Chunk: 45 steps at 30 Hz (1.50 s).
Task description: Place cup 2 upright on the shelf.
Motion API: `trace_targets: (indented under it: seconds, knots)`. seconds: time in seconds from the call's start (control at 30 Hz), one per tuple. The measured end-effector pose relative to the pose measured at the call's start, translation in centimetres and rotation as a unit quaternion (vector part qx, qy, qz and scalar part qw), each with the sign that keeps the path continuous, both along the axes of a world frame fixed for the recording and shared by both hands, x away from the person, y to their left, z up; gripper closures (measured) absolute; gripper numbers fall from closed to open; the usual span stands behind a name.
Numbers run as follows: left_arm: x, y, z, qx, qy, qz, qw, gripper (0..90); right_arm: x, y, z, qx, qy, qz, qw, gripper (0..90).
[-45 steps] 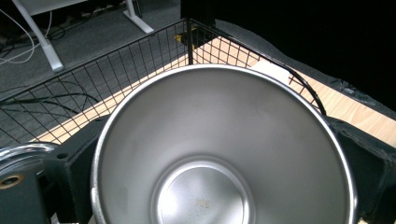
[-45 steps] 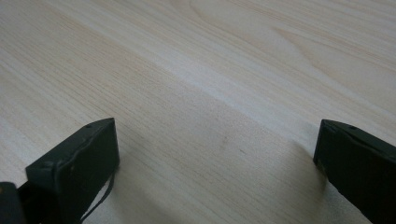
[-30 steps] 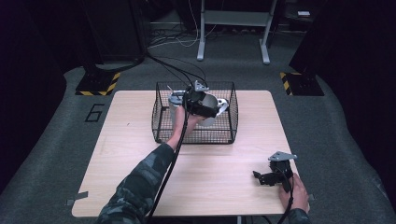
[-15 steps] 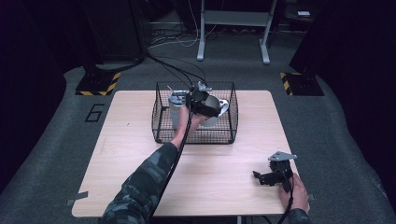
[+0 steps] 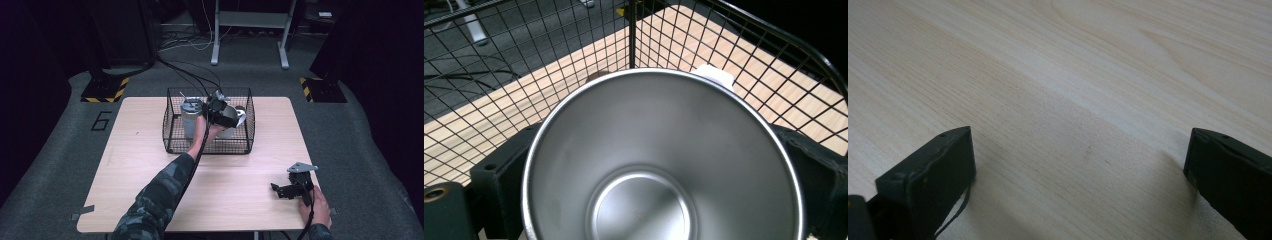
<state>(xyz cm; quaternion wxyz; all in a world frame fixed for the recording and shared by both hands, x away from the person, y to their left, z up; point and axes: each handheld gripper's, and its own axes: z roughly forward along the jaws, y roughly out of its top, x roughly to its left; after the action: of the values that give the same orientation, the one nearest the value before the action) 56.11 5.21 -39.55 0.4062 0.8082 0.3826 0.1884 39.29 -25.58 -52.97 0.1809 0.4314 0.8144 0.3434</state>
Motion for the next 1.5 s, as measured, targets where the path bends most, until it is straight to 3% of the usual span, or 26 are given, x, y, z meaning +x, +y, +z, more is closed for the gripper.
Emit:
trace_targets:
  seconds: [0.33, 0.63, 1.07, 1.5]
  knots:
    - [0.2, -0.5, -0.4, 0.009, 0.007, -0.009, 0.9999, 5.9, 0.0, 0.0, 0.0, 0.0, 0.0, 0.0, 1.0, 0.0]
    - [0.5, -1.3, -1.4, 0.002, 0.02, -0.007, 0.9998, 5.9, 0.0, 0.0, 0.0, 0.0, 0.002, 0.0, 1.0, 0.0]
    - [0.9, -1.5, -2.1, 0.019, 0.038, -0.01, 0.999, 5.8, 0.0, 0.0, 0.0, 0.0, -0.002, 0.0, 1.0, 0.0]
    - [1.0, -1.4, -3.4, 0.014, 0.06, 0.016, 0.998, 5.8, 0.0, 0.0, 0.0, 0.0, 0.0, -0.003, 1.0, 0.0]
